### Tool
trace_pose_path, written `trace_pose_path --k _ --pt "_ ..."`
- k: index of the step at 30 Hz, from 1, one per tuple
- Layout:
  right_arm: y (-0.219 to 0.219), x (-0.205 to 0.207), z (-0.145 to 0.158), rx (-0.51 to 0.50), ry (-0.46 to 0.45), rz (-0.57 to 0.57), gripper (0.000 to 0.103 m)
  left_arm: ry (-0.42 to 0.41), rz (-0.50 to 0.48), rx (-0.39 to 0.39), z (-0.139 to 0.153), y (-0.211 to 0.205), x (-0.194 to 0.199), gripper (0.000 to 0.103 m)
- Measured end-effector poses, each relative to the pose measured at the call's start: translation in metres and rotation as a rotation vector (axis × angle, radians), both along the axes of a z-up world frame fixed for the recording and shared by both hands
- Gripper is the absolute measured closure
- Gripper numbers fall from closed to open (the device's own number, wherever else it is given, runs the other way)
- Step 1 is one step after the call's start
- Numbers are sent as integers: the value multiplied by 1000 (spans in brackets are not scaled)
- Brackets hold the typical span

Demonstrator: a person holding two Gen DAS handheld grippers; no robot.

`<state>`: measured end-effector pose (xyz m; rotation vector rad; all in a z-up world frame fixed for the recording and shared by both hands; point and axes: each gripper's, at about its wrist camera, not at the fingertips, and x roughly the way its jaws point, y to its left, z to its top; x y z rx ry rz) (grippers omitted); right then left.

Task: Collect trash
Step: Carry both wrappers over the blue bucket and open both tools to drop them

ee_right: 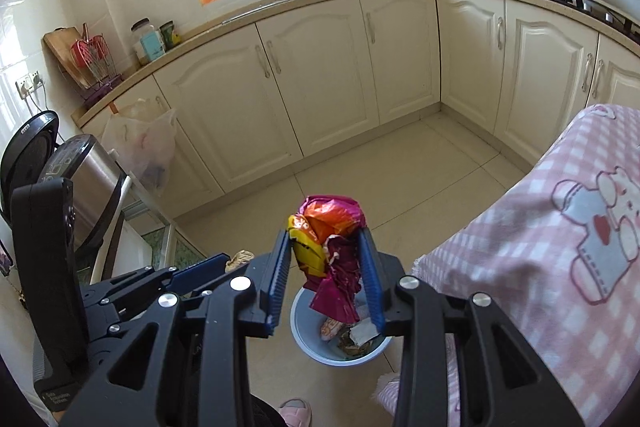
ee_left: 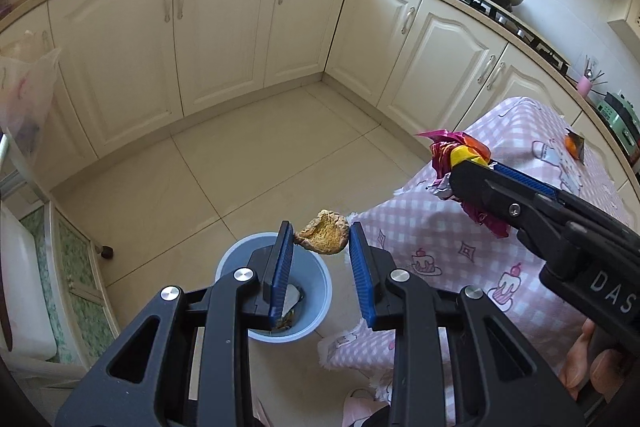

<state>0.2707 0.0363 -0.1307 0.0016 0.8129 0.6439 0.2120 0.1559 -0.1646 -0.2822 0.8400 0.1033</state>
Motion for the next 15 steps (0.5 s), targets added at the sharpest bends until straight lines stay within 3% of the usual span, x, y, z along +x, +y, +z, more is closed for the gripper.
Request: trace_pose_path --k 6,11,15 --pt "5 12 -12 3 10 -14 69 18 26 2 -13 9 9 74" --pt "5 20 -24 2 23 -27 69 17 57 -3 -15 16 14 55" --pt "8 25 -30 -2 42 -25 69 25 61 -4 -19 19 14 53"
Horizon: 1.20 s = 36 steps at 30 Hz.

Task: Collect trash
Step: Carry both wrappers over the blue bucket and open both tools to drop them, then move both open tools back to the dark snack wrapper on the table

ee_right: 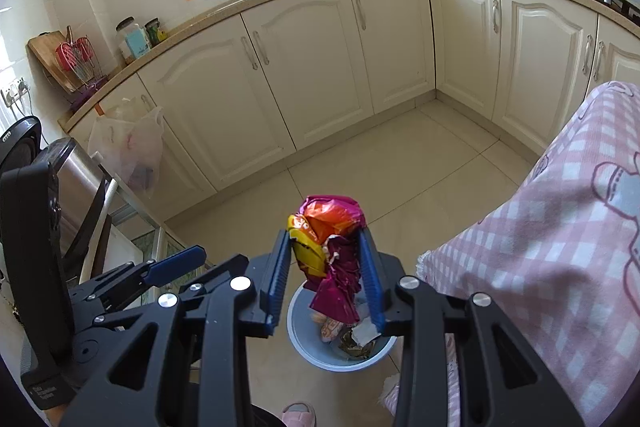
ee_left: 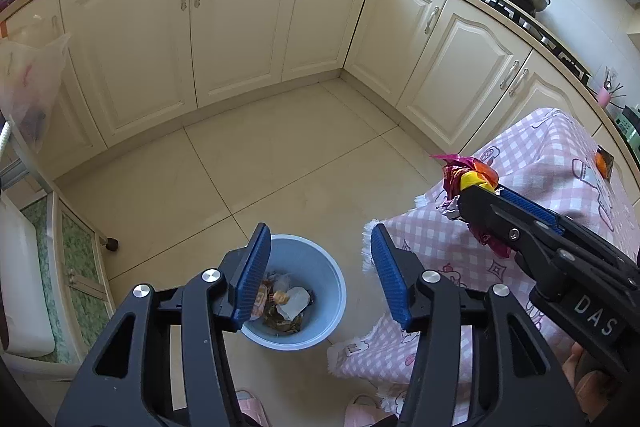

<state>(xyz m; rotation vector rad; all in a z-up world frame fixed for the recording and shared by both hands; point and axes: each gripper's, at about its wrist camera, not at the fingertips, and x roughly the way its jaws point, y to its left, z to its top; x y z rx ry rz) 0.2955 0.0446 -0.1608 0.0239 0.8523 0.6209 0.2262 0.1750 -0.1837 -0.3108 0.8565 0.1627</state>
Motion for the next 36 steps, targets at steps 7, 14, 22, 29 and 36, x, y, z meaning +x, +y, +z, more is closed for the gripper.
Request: trace_pose_path --k 7,14,22,29,36 --pt "9 3 -7 -13 13 12 69 4 10 -4 -3 5 -4 52" --pt "16 6 -9 -12 16 16 68 0 18 -1 -1 8 -6 52" --pt "32 9 -12 16 18 32 67 7 32 17 0 13 -7 52" --pt "31 10 -10 29 24 27 66 -2 40 22 6 15 -9 52" --pt "7 5 18 28 -35 13 66 -34 12 33 25 -2 -9 51"
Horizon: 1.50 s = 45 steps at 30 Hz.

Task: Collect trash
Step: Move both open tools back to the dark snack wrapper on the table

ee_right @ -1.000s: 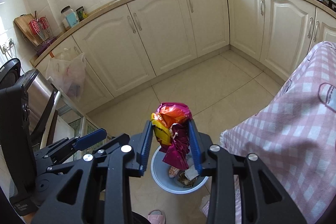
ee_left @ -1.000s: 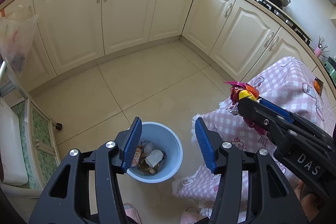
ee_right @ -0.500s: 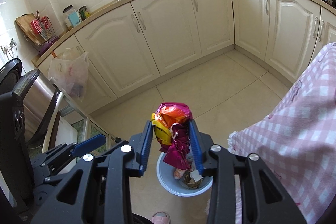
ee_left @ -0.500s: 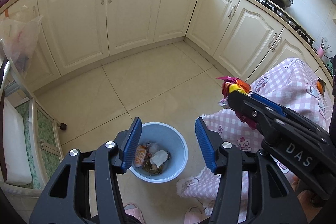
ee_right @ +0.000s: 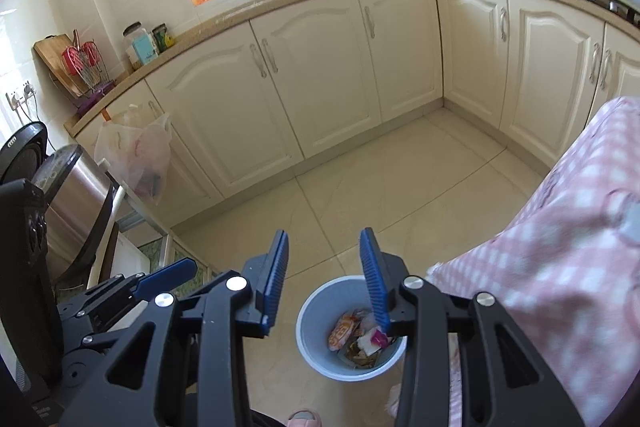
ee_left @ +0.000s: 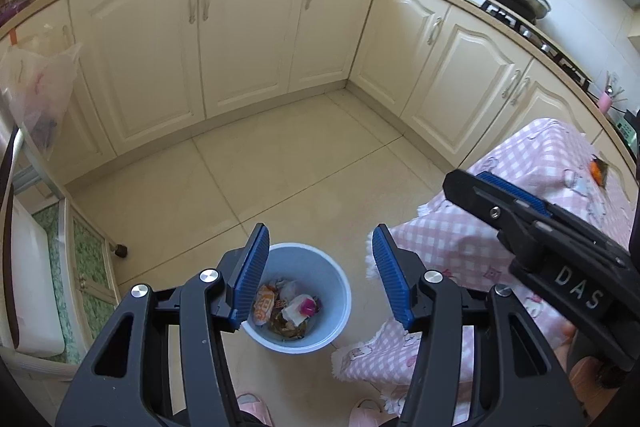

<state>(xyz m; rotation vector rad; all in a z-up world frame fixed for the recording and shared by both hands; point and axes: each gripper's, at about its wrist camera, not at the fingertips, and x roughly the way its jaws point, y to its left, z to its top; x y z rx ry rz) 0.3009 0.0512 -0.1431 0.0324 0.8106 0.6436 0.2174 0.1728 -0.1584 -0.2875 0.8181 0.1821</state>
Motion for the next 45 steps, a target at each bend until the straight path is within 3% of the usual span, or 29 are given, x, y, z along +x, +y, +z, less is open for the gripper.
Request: trace_pose_path --k 9,19,23,27,29,32,39,43,45 --pt "-75 -8 60 -4 -118 -88 66 -104 -130 32 56 -65 12 51" --pt "-241 -1 108 -40 -211 -389 62 -193 -410 48 105 -182 52 45" --pt "-298 3 107 -44 -203 -497 60 -204 -517 99 109 -233 68 42" --pt "-340 12 98 -33 -190 -562 59 -201 -635 230 102 -288 82 37" --pt "-355 18 92 -24 -178 -582 59 -203 -679 331 94 -314 88 37" --pt "-365 29 81 -14 -158 -593 58 -211 -730 404 89 -339 97 37" --pt "-374 45 60 23 -94 -596 58 -175 -770 525 67 -362 119 37" --pt "-372 53 50 35 -57 -585 58 -134 -766 527 63 -363 131 39" --pt "-370 55 48 30 -52 -584 58 -92 -747 522 61 -360 141 51"
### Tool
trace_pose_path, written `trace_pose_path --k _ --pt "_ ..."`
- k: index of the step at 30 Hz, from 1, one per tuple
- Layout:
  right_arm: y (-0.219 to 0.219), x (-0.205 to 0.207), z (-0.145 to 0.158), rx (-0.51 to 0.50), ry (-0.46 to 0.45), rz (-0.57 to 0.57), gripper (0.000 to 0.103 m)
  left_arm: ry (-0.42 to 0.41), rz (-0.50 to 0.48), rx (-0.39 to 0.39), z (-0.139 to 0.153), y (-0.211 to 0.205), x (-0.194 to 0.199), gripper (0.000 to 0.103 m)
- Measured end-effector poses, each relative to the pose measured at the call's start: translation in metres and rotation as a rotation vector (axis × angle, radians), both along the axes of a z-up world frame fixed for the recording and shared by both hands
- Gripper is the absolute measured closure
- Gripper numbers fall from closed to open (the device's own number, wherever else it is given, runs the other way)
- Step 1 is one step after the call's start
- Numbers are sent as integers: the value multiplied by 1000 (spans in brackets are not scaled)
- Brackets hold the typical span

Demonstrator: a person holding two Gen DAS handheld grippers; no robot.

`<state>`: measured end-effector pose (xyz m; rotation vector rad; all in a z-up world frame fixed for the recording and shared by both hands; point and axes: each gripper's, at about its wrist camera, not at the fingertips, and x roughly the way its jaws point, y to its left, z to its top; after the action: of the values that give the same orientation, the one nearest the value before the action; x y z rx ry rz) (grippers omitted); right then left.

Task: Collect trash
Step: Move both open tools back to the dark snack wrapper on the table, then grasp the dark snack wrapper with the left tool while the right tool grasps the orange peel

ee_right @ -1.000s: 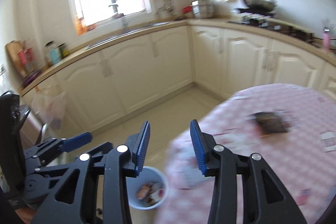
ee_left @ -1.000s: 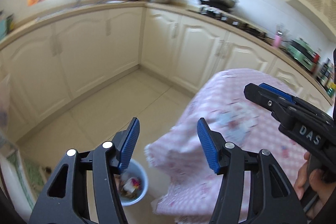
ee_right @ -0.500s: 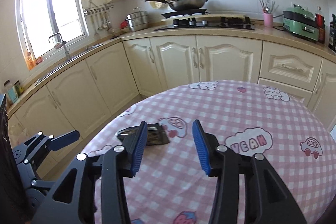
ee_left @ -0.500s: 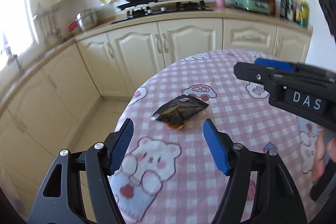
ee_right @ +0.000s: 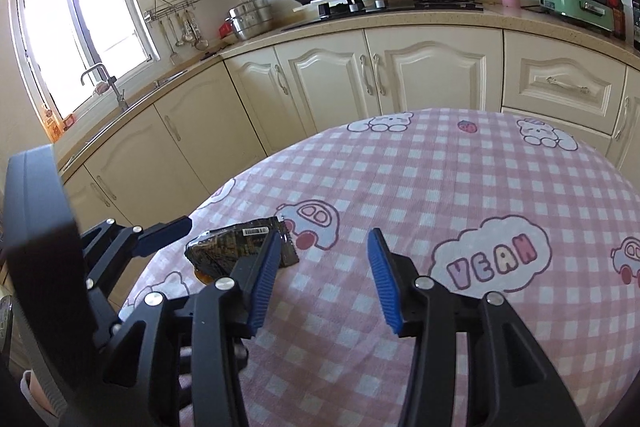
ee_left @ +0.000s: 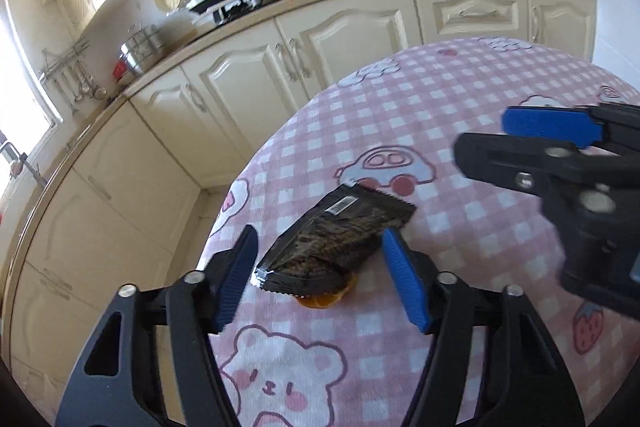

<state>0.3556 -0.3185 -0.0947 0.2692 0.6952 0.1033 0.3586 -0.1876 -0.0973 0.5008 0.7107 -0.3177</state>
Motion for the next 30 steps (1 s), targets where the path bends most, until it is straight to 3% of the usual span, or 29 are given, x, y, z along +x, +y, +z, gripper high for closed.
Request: trace_pose_path --k 3,7,15,17,25,30 --pt "3 0 -1 10 3 1 58 29 11 -15 -1 2 6 63" --pt "2 0 -2 10 4 -2 58 35 8 -54 1 8 7 69" --pt "6 -1 -1 14 -6 10 58 95 41 -386 21 59 5 73" --pt "13 -1 0 9 -1 26 58 92 63 -436 24 71 2 73" --pt "72 14 0 -65 60 166 58 54 164 -501 28 118 -12 73" --pt "111 33 -19 -151 134 214 58 38 219 -505 28 145 -21 73"
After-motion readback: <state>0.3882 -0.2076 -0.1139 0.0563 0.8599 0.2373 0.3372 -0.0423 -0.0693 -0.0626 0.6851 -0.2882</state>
